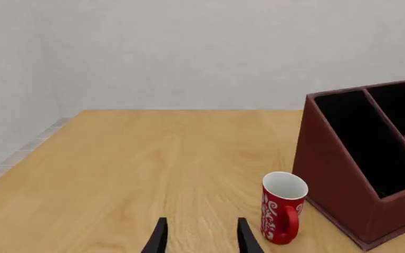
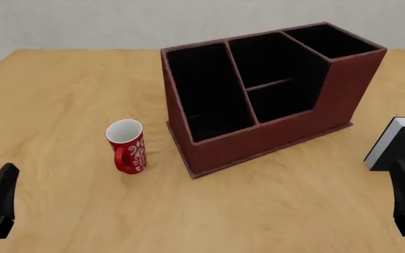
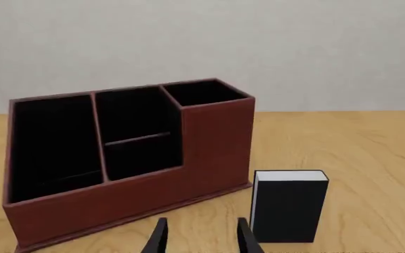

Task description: Pick up the book and place it in the left compartment of the caddy.

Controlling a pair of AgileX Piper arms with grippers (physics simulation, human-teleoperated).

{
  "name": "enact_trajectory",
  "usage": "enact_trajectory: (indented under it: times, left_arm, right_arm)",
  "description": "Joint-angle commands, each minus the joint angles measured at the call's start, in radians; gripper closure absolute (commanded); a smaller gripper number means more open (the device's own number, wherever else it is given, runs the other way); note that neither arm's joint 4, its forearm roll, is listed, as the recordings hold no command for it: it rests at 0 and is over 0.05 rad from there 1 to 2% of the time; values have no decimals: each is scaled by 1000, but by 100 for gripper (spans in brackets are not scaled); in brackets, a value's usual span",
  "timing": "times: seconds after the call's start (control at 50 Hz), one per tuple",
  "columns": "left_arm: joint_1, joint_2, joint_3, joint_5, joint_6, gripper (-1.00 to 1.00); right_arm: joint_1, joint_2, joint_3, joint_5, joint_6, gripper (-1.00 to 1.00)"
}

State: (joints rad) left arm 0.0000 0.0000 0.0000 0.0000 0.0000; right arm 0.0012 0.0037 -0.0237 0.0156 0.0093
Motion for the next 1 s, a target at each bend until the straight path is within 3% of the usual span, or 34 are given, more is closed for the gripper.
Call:
enact_trajectory:
  times: [0.02,0.38,0.52,0.76,1.0]
  left_arm:
    - [0,0,0,0,0,-100]
    - [0,0,0,0,0,-100]
    - [0,0,0,0,0,-100]
    - [0,0,0,0,0,-100]
    - [0,0,0,0,0,-100]
  right_arm:
    - [0,17,22,-22,-20,-100]
    - [3,32,13,-18,-78,-100]
    - [-9,30,-37,42,-164,-100]
    - [28,67,-172,227,-371,-100]
    - [-14,140,-255,338,-544,-100]
